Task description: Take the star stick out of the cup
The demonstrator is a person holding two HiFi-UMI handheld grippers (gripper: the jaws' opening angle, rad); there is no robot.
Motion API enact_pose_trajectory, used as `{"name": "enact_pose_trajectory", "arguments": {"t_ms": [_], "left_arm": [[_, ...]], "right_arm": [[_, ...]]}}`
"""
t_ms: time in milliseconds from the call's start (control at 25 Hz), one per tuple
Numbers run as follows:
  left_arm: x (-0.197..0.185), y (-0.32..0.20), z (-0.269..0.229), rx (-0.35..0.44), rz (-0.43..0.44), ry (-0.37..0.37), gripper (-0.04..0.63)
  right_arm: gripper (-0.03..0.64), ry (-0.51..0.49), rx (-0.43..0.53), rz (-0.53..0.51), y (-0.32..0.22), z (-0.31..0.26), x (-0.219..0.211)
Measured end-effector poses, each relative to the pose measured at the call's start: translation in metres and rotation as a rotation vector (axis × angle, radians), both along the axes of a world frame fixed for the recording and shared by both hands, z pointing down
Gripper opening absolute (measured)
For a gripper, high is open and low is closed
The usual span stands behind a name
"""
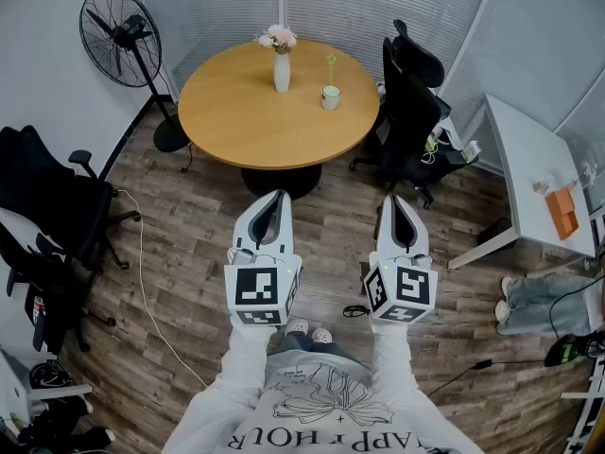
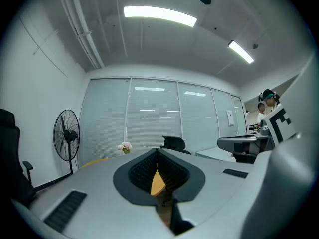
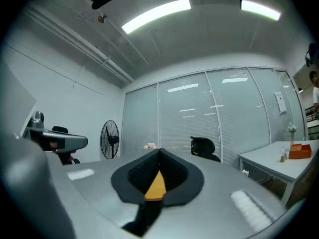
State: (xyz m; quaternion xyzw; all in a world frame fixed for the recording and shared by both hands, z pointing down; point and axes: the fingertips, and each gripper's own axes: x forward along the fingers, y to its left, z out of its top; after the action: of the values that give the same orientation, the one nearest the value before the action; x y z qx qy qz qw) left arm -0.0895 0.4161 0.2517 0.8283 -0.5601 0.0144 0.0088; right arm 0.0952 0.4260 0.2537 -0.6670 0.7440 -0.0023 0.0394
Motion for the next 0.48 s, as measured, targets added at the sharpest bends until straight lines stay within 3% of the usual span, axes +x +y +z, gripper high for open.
{"name": "enact_pose_trajectory", "arguments": {"t_ms": [480], "left_arm": [[-0.008,-0.022,0.003,-0.001,0.006,0.003,0.006]], "right_arm": [[0.011,-0.015,0.001,0.004,-0.022,0.003,-0.006]]}}
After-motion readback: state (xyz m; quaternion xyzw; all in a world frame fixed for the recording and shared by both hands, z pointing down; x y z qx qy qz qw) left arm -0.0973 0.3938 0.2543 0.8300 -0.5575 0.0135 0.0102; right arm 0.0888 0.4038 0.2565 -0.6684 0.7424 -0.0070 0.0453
